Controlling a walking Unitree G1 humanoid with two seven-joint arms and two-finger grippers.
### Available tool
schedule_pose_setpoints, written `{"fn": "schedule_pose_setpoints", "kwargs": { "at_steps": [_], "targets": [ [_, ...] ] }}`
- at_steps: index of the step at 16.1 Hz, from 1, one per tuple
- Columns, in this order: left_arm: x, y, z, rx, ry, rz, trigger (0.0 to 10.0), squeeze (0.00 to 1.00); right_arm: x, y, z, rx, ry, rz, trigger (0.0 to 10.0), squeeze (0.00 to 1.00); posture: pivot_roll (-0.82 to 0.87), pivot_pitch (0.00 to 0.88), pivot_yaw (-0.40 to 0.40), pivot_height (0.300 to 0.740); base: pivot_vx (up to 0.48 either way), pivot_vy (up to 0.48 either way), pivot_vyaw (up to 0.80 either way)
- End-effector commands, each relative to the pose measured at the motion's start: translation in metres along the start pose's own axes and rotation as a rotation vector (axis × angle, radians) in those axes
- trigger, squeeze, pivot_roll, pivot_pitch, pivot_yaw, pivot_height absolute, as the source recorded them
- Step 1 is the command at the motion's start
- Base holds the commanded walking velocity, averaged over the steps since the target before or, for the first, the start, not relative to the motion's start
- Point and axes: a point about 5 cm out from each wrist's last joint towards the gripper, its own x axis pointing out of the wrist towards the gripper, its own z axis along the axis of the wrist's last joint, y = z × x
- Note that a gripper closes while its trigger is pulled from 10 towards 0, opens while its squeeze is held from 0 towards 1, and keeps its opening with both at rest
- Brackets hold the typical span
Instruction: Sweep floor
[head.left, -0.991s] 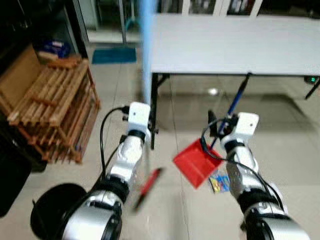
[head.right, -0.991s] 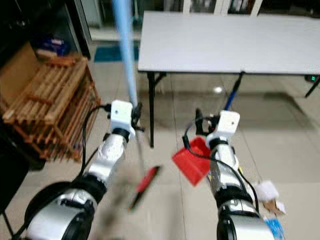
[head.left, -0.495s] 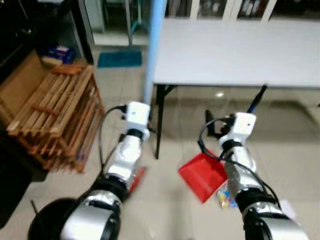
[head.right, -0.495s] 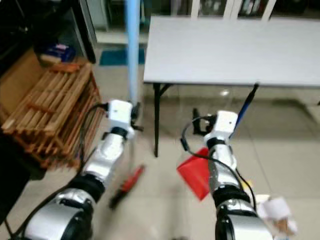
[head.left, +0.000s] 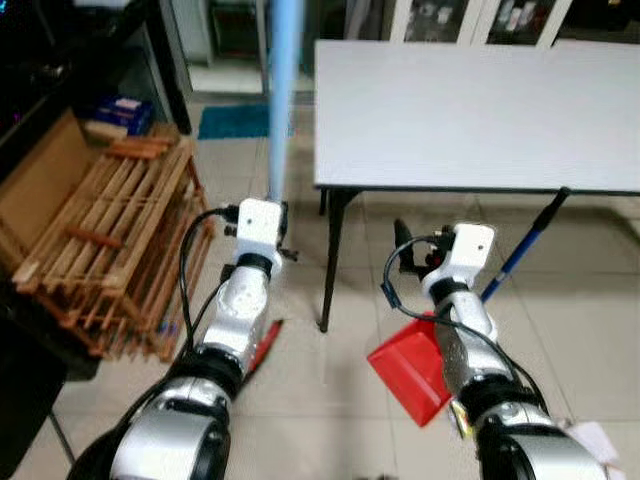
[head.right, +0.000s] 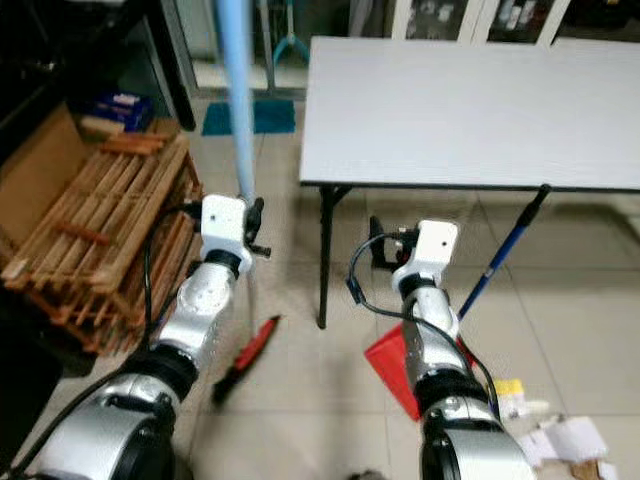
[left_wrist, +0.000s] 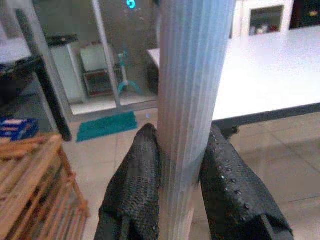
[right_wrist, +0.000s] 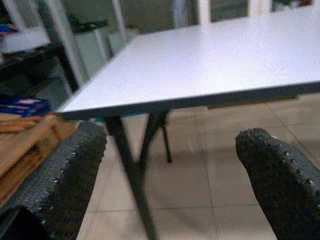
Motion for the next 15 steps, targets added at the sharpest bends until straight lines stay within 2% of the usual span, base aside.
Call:
{"fn": "schedule_pose_setpoints", "kwargs": {
  "at_steps": [1, 11, 15],
  "targets": [
    [0.0040, -0.0052, 0.0097, -0.020, -0.042, -0.010, 10.0, 0.00, 0.0002, -0.0002, 0.0004, 0.009, 0.000, -0.006, 10.0, 0.00, 0.05, 0.141, -0.021, 0.740, 0.000, 0.000, 0.00],
    [0.0037, -0.0061, 0.0134, -0.066, -0.072, -0.008, 10.0, 0.00, -0.0001, 0.0004, -0.0010, 0.011, 0.011, 0.002, 10.0, 0.00, 0.05, 0.152, -0.025, 0.740, 0.000, 0.000, 0.00],
    [0.0037, -0.0053, 0.0116, -0.059, -0.057, -0.014, 10.0, 0.00, -0.0003, -0.0007, -0.0021, 0.000, 0.019, -0.013, 10.0, 0.00, 0.05, 0.153, -0.025, 0.740, 0.000, 0.000, 0.00]
  ]
}}
